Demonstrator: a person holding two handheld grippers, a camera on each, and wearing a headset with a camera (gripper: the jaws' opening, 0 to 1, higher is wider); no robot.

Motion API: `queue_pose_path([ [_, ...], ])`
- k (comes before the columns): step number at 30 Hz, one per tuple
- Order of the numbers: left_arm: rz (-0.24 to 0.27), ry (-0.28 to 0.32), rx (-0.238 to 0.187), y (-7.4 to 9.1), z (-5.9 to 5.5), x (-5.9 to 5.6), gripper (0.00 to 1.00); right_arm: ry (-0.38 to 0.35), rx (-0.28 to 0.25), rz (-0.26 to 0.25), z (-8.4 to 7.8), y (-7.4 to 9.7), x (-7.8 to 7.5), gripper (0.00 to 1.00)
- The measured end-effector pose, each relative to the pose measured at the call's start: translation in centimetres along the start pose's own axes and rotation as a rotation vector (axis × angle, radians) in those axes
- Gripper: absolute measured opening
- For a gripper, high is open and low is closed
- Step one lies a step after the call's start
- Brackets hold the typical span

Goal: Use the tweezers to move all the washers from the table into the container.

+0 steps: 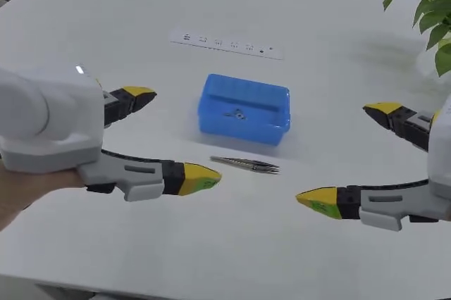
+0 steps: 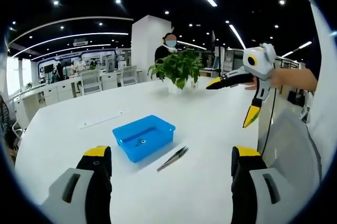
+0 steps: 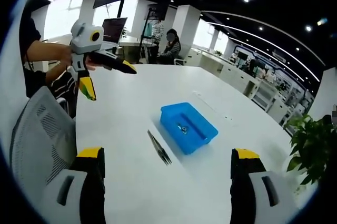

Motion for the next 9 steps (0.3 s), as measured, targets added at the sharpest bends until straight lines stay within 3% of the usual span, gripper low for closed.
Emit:
queue_pose_path([
  [9,-0.006,-0.007,0.004,0.23,-0.08,0.24,1.00,-0.007,0.002,-0.010,-0.09,0.21,0.10,1.00],
])
Point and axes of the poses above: the centre of the closed fingertips' face, and the gripper's own axes: y roughly backward along the fingers, x roughly to its left, z roughly out of its top, the point moved 9 cm from there along y, roughly backward along the fingers, and after that the axes turned 10 degrees about x, right-handed, at the moved point
